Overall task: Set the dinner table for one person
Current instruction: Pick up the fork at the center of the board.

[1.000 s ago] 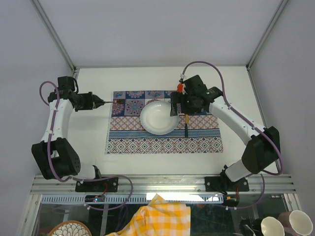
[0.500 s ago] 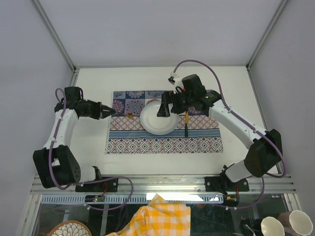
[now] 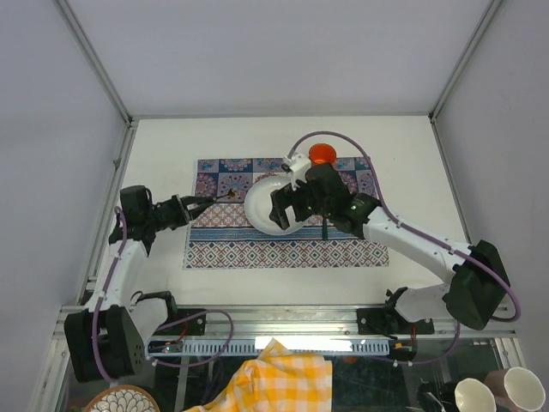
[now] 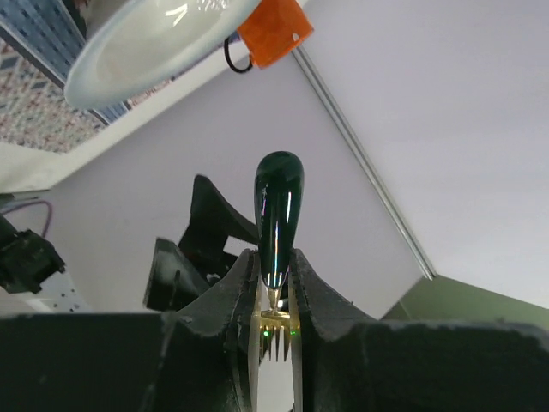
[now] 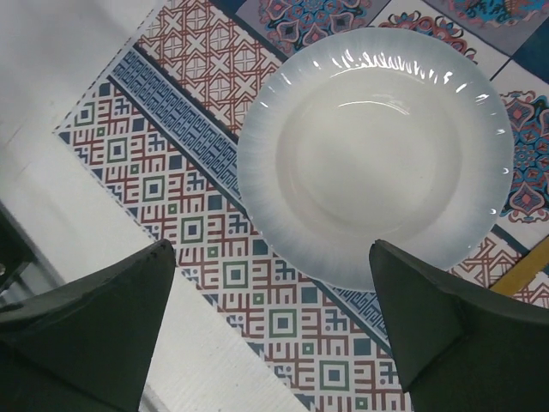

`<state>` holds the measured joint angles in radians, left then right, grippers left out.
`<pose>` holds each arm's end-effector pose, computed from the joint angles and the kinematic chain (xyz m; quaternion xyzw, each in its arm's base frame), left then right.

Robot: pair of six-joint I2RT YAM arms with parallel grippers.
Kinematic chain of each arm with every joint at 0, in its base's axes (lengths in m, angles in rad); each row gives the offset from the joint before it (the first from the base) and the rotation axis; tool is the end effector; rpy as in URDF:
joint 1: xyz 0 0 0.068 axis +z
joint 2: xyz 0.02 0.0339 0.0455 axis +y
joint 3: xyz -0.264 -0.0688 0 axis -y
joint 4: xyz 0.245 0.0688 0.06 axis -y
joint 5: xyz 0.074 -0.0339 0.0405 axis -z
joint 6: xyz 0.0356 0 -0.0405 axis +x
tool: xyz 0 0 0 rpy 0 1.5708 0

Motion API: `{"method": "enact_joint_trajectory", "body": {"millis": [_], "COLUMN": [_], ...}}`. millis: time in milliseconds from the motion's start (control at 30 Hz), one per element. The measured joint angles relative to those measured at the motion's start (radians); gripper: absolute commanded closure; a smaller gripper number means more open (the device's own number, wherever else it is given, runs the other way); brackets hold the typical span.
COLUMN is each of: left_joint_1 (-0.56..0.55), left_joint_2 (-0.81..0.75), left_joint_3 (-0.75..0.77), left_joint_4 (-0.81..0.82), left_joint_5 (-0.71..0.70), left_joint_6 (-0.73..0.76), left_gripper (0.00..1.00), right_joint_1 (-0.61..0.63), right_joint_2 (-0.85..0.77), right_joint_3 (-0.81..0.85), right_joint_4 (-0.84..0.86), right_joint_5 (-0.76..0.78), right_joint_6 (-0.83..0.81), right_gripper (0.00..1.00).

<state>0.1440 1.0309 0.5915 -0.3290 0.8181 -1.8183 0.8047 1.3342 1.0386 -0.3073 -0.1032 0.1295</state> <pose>0.2039 0.0033 0.2217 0.6156 -0.5988 0.5113 0.0320 0.2054 0.2188 0.2941 -0.3154 0.8261 0.2500 0.3943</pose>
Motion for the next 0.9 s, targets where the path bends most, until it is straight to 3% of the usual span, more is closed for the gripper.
{"method": "enact_joint_trajectory", "body": {"millis": [233, 467, 667, 767, 900], "left_joint_1": [-0.014, -0.026, -0.027, -0.027, -0.027], "left_joint_2": [-0.221, -0.124, 0.164, 0.275, 0.323], "left_joint_3": [-0.105, -0.086, 0.127, 0.287, 0.394], "left_joint_4": [0.111, 0.135, -0.031, -0.172, -0.301], "left_joint_5": [-0.006, -0.005, -0.035, -0.125, -0.301], "left_joint_6": [-0.193, -0.220, 0.113, 0.366, 0.570], "left_gripper": [1.00, 1.00, 1.00, 1.00, 1.00], "right_joint_1": [0.062, 0.116, 0.154, 0.156, 0.155], "right_joint_2": [0.003, 0.125, 0.192, 0.173, 0.127], "right_joint_3": [-0.104, -0.003, 0.166, 0.175, 0.166], "right_joint_4": [0.243, 0.346, 0.243, 0.196, 0.134], "right_joint_5": [0.127, 0.174, 0.209, 0.242, 0.285], "right_joint_6": [-0.054, -0.066, -0.072, -0.076, -0.079], "right_gripper": [0.00, 0.00, 0.00, 0.00, 0.00]}}
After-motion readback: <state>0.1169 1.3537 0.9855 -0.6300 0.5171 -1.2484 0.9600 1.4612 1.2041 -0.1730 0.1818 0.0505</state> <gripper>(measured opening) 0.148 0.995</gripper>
